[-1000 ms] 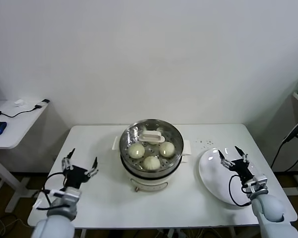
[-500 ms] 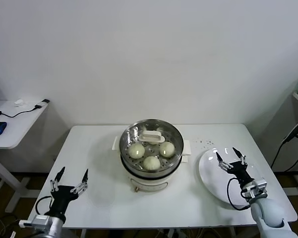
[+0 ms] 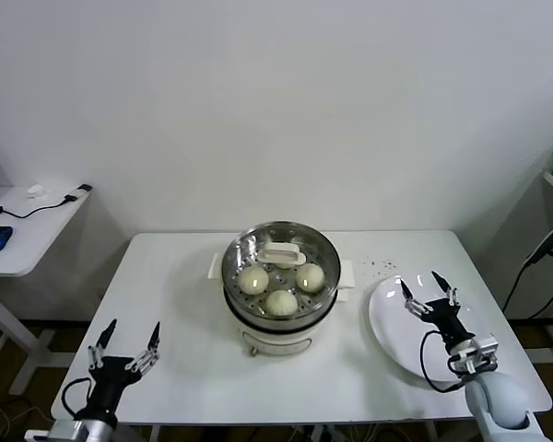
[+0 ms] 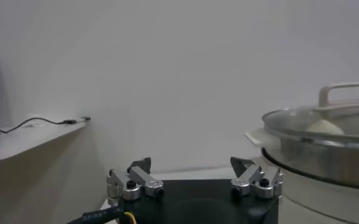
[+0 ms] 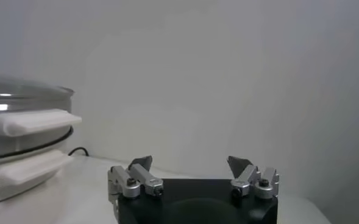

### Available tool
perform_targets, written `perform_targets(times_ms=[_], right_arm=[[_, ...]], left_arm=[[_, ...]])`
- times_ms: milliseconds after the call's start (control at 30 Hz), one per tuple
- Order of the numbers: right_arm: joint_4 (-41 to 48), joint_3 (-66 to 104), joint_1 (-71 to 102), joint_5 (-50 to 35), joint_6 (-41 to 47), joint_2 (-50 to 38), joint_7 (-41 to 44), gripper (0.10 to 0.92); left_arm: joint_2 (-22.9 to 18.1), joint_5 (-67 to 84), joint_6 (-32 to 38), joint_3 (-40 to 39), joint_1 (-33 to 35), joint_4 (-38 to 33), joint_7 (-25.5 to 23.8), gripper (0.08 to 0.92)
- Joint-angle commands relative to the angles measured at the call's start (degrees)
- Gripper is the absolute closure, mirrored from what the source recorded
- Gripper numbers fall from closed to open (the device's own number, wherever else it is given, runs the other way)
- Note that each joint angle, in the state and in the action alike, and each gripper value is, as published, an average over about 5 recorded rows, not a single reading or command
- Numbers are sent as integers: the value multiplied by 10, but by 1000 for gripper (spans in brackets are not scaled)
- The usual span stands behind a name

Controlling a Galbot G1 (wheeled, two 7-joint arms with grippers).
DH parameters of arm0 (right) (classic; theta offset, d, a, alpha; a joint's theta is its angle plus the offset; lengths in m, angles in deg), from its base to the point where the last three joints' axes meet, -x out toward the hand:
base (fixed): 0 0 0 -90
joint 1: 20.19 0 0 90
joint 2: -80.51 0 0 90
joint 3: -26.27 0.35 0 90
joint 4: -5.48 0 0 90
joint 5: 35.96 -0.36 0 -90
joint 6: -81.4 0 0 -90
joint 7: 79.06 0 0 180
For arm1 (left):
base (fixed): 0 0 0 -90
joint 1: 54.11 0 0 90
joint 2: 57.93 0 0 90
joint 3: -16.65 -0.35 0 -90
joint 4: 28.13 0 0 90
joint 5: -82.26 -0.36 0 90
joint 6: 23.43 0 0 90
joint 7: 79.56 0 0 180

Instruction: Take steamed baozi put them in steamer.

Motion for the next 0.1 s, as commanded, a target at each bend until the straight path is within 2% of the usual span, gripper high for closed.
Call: perform_targets(times_ms=[33, 100], right_arm=[[-21, 12, 22, -1, -6, 10, -2, 203], [-22, 14, 24, -1, -8, 11, -2, 203]], left_arm=[[-1, -6, 17, -9, 10, -15, -18, 177], [0, -8, 18, -11, 10, -14, -19, 177]])
